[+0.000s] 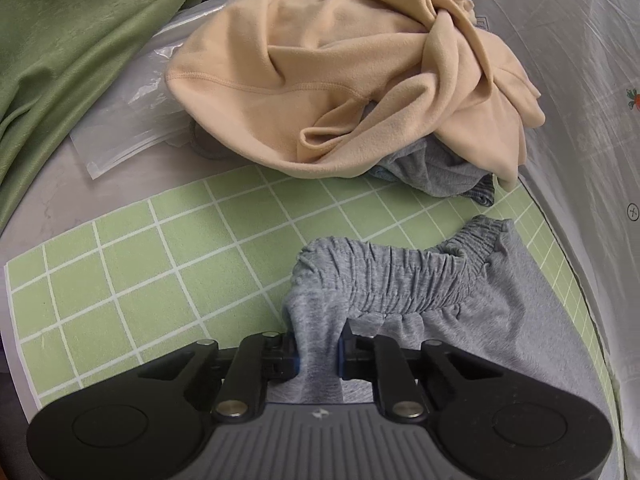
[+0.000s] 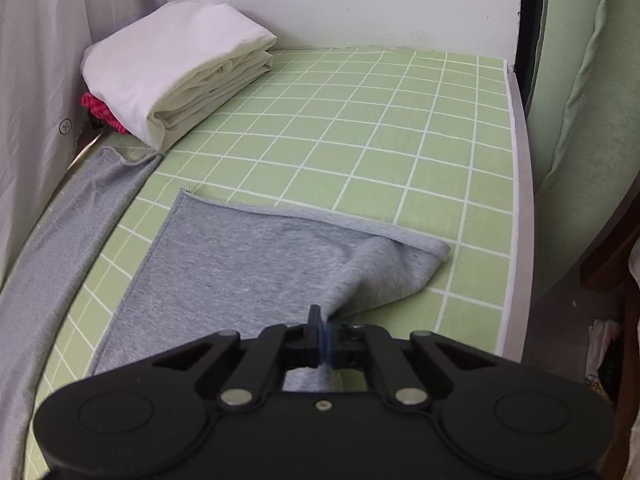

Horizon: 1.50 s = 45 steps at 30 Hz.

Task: Fold clothes

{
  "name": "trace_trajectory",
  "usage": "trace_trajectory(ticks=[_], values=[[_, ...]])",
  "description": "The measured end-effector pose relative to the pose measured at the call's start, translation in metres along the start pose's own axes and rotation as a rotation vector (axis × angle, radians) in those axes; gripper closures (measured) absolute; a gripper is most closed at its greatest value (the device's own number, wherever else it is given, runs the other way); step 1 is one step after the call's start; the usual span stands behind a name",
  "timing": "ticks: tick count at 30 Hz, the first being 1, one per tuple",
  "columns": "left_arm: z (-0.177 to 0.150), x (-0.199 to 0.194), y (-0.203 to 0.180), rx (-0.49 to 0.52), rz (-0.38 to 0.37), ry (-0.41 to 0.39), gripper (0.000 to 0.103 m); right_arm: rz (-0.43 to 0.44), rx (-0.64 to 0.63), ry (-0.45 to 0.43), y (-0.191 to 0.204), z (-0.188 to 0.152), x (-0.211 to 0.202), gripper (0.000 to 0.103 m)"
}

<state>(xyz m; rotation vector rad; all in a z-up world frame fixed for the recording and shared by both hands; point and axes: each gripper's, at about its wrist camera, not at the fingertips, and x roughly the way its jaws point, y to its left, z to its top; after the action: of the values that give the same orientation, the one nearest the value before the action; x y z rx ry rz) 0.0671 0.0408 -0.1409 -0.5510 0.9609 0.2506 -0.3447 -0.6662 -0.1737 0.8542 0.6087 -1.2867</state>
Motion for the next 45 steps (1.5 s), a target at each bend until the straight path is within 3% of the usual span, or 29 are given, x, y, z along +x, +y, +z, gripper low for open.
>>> trace_trajectory(ticks=[6, 20, 24, 35, 45], values=[[-0.003, -0.028, 0.004, -0.005, -0.016, -0.047, 0.088, 0.097, 0.005, -0.049, -0.01, 0.019, -0.014, 0.101], [-0.04, -0.089, 0.075, -0.075, 0.037, -0.081, 0.088, 0.14, -0.067, -0.091, -0.046, 0.034, -0.033, 0.101], [-0.044, -0.103, 0.083, -0.098, 0.036, -0.092, 0.089, 0.172, -0.106, -0.116, -0.041, 0.04, -0.045, 0.101], [-0.007, -0.128, 0.034, -0.127, -0.09, -0.191, 0.089, 0.359, -0.096, -0.258, 0.031, 0.098, -0.078, 0.101], [0.015, -0.096, 0.004, -0.16, -0.11, -0.199, 0.089, 0.398, -0.176, -0.293, 0.115, 0.119, -0.058, 0.101]])
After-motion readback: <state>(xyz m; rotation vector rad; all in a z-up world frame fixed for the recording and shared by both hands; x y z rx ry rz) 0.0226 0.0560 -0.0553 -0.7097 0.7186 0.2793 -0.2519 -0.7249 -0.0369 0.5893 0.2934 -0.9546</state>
